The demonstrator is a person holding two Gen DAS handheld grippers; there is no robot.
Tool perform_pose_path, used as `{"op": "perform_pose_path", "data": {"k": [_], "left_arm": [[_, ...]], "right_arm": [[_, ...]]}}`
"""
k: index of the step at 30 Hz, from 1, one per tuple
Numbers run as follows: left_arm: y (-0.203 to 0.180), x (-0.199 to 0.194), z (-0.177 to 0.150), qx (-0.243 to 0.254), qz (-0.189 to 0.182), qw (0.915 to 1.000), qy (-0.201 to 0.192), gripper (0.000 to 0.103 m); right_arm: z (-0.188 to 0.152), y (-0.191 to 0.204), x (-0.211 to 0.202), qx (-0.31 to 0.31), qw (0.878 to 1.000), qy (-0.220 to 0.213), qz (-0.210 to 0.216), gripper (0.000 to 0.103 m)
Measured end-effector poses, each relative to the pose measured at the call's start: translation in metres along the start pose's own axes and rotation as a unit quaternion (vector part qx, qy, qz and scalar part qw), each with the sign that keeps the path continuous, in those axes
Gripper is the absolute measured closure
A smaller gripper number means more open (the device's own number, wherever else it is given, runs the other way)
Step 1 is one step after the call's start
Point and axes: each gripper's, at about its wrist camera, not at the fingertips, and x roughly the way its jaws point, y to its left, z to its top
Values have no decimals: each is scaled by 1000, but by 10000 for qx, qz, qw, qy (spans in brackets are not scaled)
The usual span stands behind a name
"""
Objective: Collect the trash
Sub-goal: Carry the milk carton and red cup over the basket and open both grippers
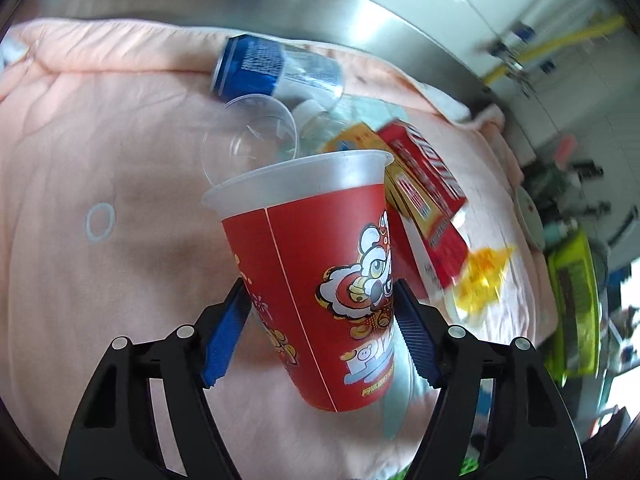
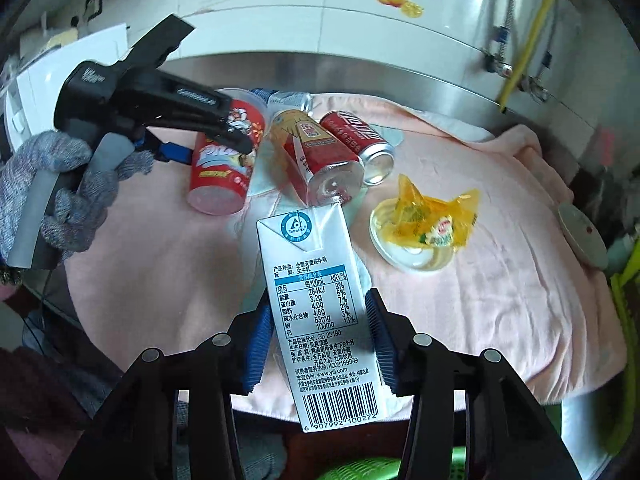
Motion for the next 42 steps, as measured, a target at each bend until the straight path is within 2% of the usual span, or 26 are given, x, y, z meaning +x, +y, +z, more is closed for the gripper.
{"op": "perform_pose_path", "data": {"k": [5, 8, 12, 17, 23, 27, 33, 38, 42], "left_arm": [[-14, -19, -14, 508, -298, 9982, 66, 33], [-33, -32, -25, 894, -573, 9943, 89, 33], [-61, -40, -45, 1349, -883, 9868, 177, 33], [-95, -39, -68, 1781, -1196, 9760, 372, 33], [-135, -36, -107, 2362, -1455, 9584, 667, 33], [-159, -28, -130, 2706, -1565, 9460, 853, 33], [-197, -16, -169, 3269, -1705, 9224, 1152, 33], [-219, -6, -199, 3647, -1803, 9027, 1401, 33], [-233, 6, -221, 3885, -1834, 8891, 1578, 33]], "right_arm": [[-20, -5, -26, 492, 9979, -165, -390, 59], [-38, -13, -44, 899, 9939, -229, -601, 59], [-68, -27, -63, 1405, 9845, -195, -1028, 59], [-114, -43, -81, 1931, 9662, 88, -1705, 59], [-170, -60, -87, 2515, 9414, 498, -2193, 59], [-202, -69, -91, 2839, 9280, 611, -2333, 59], [-226, -72, -105, 3183, 9142, 513, -2455, 53], [-236, -68, -120, 3260, 9083, 378, -2596, 46], [-241, -63, -141, 3362, 9013, 136, -2730, 39]]}}
